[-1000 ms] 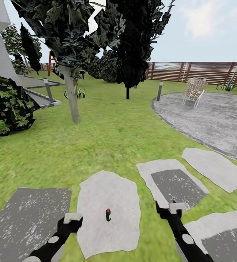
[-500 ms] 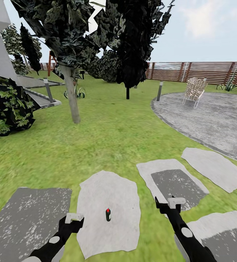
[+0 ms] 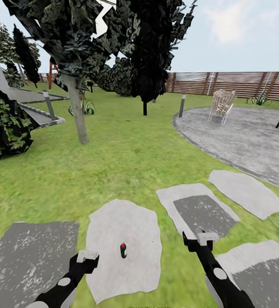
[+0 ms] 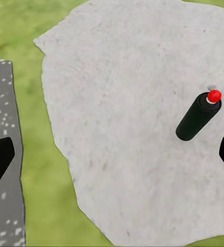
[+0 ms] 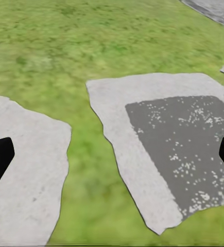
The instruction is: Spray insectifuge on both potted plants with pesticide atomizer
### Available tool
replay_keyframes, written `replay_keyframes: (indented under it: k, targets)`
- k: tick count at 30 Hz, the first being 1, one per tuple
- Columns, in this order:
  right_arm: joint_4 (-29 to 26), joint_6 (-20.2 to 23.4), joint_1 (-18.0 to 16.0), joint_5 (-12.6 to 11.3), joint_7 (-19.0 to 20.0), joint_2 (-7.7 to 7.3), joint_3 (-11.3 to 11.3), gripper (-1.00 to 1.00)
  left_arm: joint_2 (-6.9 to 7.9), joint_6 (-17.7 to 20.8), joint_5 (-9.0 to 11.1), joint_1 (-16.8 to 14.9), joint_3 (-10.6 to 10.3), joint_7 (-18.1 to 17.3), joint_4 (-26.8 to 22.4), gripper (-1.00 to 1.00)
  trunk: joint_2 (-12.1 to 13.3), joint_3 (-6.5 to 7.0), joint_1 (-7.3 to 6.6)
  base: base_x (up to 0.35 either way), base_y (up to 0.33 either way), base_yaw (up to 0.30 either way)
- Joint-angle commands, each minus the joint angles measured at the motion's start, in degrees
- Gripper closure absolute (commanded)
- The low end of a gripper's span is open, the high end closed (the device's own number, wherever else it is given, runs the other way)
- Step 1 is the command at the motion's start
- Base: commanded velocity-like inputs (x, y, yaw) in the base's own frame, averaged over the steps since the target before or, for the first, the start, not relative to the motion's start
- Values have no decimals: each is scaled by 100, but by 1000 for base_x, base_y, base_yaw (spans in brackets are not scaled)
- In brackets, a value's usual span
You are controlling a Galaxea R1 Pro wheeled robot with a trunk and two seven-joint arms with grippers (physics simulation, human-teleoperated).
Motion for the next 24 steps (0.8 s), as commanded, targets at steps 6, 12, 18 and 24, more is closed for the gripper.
replay_keyframes:
  k: [6,12,18,24]
  targets:
    - [1,-18,-4,3,1,3,-5,-100,12,-24,31,-5,-43,-3,3,-100,-244,-120,131,0,0,-130]
    - [-1,-18,-3,2,0,6,-6,-100,20,-27,29,-5,-43,-3,3,-100,-485,-228,263,0,0,-6]
    - [-12,-18,-5,7,15,0,3,-100,14,-27,31,-5,-43,-3,3,-100,-725,-336,395,0,0,0]
    - [-14,-18,-7,2,11,7,13,-100,13,-27,30,-6,-43,-3,3,-100,-966,-444,527,0,0,0]
